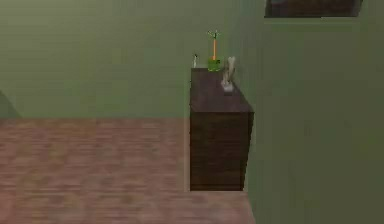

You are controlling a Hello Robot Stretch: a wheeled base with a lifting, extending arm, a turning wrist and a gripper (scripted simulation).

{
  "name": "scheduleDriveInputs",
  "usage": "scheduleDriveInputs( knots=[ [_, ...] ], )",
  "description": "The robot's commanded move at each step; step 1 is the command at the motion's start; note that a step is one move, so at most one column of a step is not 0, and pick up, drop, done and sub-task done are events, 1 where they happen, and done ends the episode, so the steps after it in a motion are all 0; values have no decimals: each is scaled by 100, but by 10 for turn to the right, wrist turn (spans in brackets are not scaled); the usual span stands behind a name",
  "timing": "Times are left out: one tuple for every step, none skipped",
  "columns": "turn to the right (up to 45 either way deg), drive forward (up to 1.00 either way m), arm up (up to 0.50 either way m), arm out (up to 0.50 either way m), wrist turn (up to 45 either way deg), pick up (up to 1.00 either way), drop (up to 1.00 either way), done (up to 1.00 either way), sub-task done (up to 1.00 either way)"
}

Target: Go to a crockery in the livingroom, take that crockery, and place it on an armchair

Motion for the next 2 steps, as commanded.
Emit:
scheduleDriveInputs(
  knots=[
    [-450,0,0,0,0,0,0,0,0],
    [-30,0,0,0,0,0,0,0,0]
  ],
)
